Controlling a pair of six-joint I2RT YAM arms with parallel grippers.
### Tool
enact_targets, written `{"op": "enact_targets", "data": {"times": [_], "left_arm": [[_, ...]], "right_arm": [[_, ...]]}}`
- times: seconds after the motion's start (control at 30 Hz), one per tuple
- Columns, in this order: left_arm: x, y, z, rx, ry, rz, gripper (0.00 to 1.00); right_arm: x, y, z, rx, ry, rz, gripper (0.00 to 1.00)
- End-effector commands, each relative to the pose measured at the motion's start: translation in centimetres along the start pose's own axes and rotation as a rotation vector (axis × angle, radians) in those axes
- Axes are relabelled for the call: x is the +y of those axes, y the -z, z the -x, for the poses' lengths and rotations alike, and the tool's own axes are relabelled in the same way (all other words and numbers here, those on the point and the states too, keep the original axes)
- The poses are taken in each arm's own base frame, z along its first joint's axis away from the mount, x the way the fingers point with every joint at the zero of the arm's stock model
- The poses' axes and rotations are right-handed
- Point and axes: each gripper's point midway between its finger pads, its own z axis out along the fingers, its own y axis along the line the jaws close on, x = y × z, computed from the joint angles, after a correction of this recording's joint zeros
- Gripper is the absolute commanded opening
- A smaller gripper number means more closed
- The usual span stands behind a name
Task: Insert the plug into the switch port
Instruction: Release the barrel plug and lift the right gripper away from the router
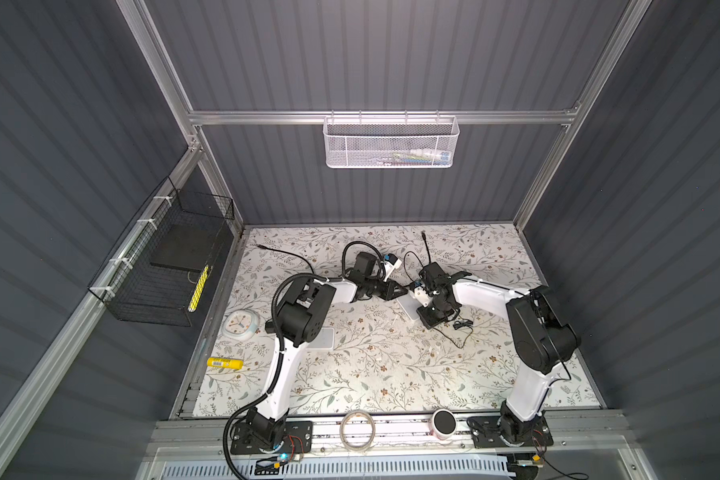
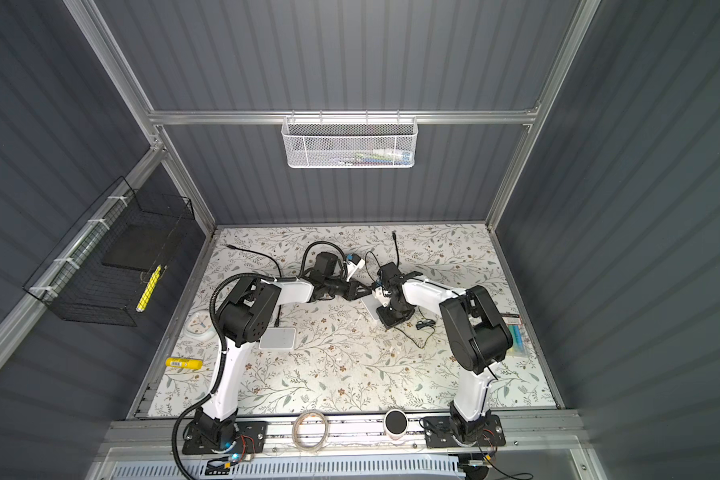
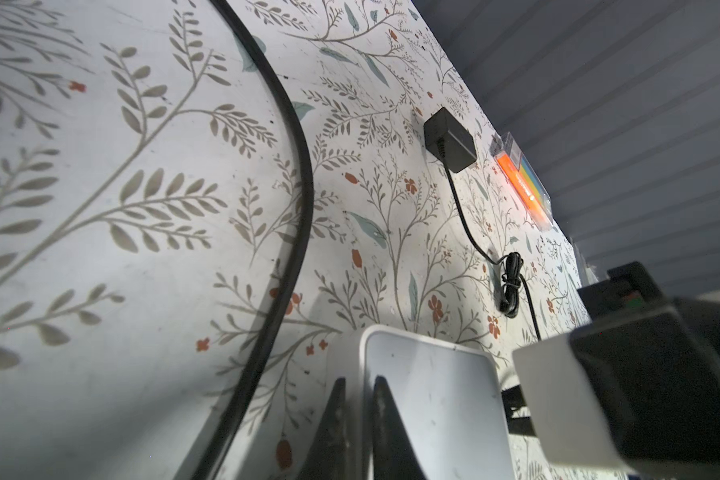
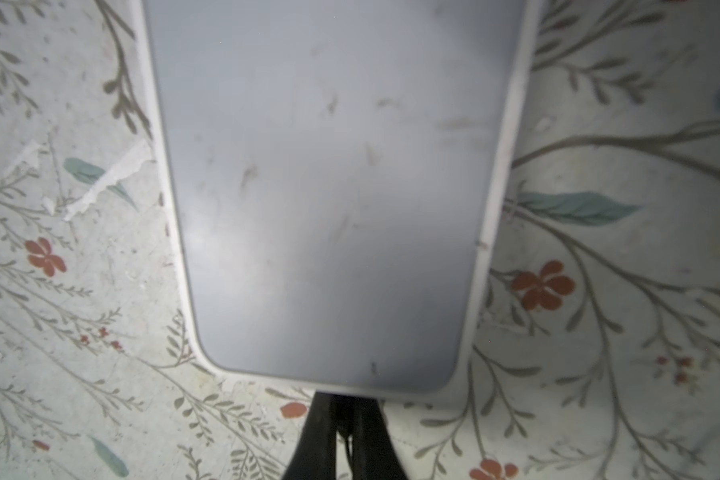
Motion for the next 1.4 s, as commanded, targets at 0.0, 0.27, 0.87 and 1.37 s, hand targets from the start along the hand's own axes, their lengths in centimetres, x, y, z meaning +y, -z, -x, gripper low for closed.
{"op": "enact_targets", "data": {"times": [0.0, 0.27, 0.87, 1.37], "left_arm": [[-5.5, -2.8, -12.4, 0.366, 0.27, -0.202, 0.12], [-5.1, -2.4, -13.3, 0.364, 0.285, -0.131, 0.13], [3.3, 2.9, -9.2, 0.226, 0.394, 0.181, 0.18], [-1.3, 4.4, -3.5, 0.182, 0.221, 0.088, 0.34]], "right_arm": [[0.2, 4.6, 14.6, -0.538, 0.089, -0.007, 0.01], [0.1, 5.8, 15.2, -0.556, 0.089, -0.022, 0.12], [-1.9, 9.1, 4.4, -0.5, -0.288, -0.1, 0.32], [0.3, 6.1, 3.1, -0.646, -0.646, 0.054, 0.31]]}}
